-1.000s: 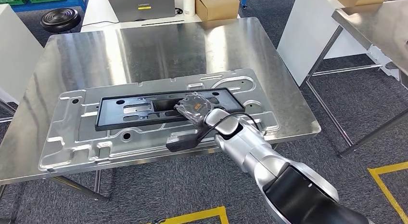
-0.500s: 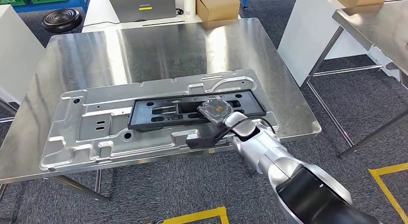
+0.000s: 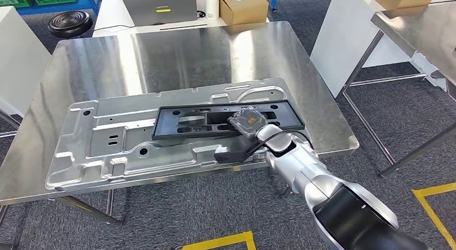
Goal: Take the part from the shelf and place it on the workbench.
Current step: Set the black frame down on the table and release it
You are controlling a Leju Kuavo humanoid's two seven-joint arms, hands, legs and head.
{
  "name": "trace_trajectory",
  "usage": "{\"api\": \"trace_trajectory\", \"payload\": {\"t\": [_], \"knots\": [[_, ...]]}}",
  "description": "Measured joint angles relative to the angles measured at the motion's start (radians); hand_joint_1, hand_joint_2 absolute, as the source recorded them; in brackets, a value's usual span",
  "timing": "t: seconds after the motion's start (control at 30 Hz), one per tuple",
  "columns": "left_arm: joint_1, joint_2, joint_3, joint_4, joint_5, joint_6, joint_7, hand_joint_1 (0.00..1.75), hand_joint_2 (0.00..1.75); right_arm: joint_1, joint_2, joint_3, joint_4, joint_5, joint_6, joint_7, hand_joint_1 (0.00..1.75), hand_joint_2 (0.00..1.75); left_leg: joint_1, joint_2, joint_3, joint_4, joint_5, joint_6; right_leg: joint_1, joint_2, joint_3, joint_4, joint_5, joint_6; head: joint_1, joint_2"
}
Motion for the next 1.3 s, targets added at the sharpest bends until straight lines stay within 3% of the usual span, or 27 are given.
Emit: {"api": "trace_trajectory", "payload": {"t": [0.2, 0.33, 0.73, 0.9, 1.13, 1.3], "knots": [[0.000, 0.000, 0.000, 0.000, 0.001, -0.002, -0.002, 0.00, 1.75, 0.000, -0.004, -0.005, 0.000, -0.006, 0.000, 0.003, 1.69, 1.75, 0.000, 0.000, 0.000, 0.000, 0.000, 0.000, 0.000, 0.000, 0.000, 0.000, 0.000, 0.000, -0.001, 0.000], [0.001, 0.000, 0.000, 0.000, 0.003, -0.007, -0.005, 0.00, 1.75, 0.000, -0.008, -0.010, 0.000, -0.015, 0.000, 0.006, 0.00, 0.00, 0.000, -0.001, 0.000, 0.000, 0.000, 0.000, 0.000, -0.001, 0.000, 0.000, 0.000, 0.000, 0.000, 0.000], [0.003, 0.002, -0.011, 0.000, -0.007, -0.007, 0.001, 0.00, 1.75, -0.018, -0.023, -0.042, 0.000, -0.049, 0.018, 0.024, 0.00, 0.00, 0.000, 0.000, 0.000, 0.000, 0.000, 0.000, 0.000, 0.000, 0.000, 0.000, 0.000, 0.000, 0.001, 0.000], [0.003, 0.004, -0.011, 0.000, -0.002, -0.011, 0.002, 0.00, 1.75, -0.017, -0.024, -0.096, 0.001, -0.142, 0.119, 0.038, 0.00, 0.00, 0.000, 0.001, 0.000, 0.000, 0.000, 0.000, 0.000, 0.000, 0.000, 0.000, 0.000, 0.000, 0.000, 0.000], [0.002, 0.007, -0.011, 0.000, 0.006, -0.017, 0.002, 0.00, 1.75, -0.029, -0.021, -0.194, 0.003, -0.277, 0.331, 0.070, 0.00, 0.00, 0.001, -0.001, 0.000, 0.000, 0.000, 0.000, 0.000, 0.000, 0.001, 0.000, 0.000, 0.000, -0.002, 0.000], [0.002, 0.010, -0.011, 0.000, 0.008, -0.021, 0.002, 0.00, 1.75, -0.052, -0.018, -0.257, 0.003, -0.332, 0.390, 0.080, 0.00, 0.00, 0.000, -0.002, 0.002, 0.000, 0.000, 0.000, 0.000, -0.001, 0.003, 0.000, 0.000, 0.000, 0.000, 0.000]]}}
